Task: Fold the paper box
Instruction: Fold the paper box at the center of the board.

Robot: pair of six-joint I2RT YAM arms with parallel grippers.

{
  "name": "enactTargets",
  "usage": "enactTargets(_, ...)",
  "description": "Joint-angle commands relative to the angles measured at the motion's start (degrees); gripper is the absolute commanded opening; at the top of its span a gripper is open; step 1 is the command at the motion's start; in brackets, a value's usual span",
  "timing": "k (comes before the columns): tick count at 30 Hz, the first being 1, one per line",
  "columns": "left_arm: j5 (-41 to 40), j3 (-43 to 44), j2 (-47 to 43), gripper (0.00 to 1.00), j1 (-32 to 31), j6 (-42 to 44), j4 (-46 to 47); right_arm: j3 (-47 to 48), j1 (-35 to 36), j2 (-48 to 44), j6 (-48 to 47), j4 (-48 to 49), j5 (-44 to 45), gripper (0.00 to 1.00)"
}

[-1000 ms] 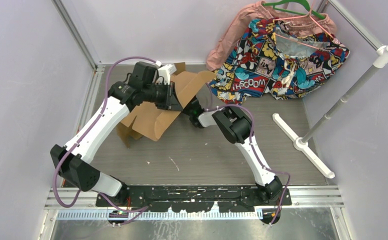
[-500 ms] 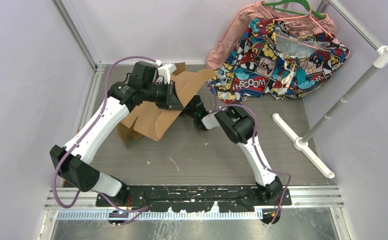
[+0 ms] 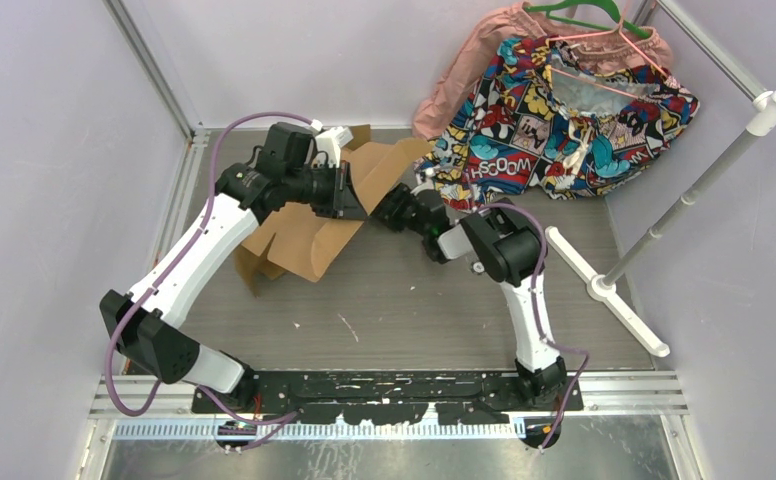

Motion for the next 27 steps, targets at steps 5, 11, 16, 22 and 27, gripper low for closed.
enactTargets(5,2.2,1.2,-2.5,0.07,0.4,-0.4,1.3,4.7,-6.9,-4.8,-0.1,-1.4,-6.5,0.46)
enactTargets(11,3.4,1.4,-2.3,0.07,0.4,-0.5,1.5,15.9,-10.1,-0.5,0.8,-9.2,-10.2,0.46)
enactTargets(16,4.8,1.2,-2.4,0.07,0.5,-0.7,2.2,26.9,-11.3,4.5,2.2,-14.5,-11.9,0.46)
enactTargets(22,6.4,0.8,-2.7,0.07,0.7,-0.9,2.8,34.6,-11.8,7.9,2.1,-19.6,-10.9,0.46)
enactTargets(27,7.2,0.3,-2.8,0.07,1.3,-0.9,3.0,39.5,-12.0,10.0,2.5,-22.5,-10.0,0.46)
